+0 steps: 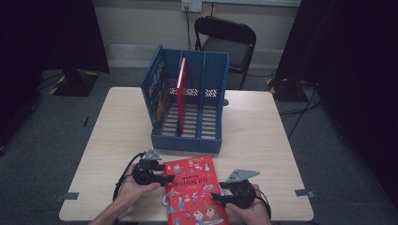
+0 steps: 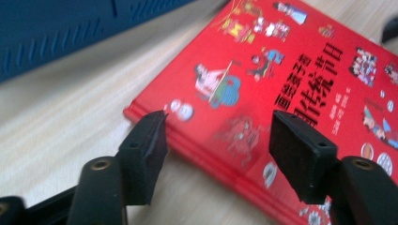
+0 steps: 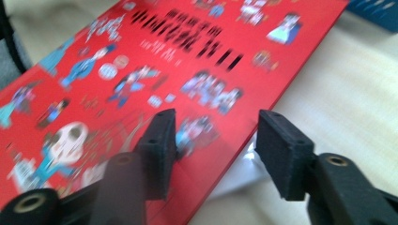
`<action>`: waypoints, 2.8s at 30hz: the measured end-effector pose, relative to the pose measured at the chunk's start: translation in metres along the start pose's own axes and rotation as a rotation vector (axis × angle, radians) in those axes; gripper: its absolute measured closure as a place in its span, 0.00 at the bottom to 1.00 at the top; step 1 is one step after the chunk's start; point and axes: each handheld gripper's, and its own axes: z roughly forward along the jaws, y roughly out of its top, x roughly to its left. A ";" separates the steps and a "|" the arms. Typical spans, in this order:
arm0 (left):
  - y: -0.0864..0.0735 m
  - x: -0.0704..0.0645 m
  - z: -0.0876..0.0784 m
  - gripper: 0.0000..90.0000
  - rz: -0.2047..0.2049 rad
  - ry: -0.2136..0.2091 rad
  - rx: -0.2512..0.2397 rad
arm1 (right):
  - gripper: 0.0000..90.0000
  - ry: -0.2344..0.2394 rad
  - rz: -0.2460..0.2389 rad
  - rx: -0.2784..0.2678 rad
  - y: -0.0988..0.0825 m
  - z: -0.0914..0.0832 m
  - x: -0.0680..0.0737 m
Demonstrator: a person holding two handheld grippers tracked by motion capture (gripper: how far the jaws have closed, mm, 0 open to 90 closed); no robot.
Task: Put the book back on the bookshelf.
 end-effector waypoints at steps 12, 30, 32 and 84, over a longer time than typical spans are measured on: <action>-0.010 0.006 0.004 0.42 -0.078 -0.043 -0.031 | 0.32 0.003 0.042 -0.023 0.037 0.035 -0.032; -0.003 0.001 0.013 0.29 -0.088 -0.075 0.024 | 0.18 0.017 0.115 -0.002 0.028 0.047 -0.037; -0.002 0.002 0.013 0.29 -0.085 -0.078 0.025 | 0.18 0.013 0.111 -0.001 0.029 0.048 -0.037; -0.003 0.011 0.019 0.21 -0.189 -0.204 -0.036 | 0.42 0.121 -0.029 -0.075 0.041 0.017 -0.035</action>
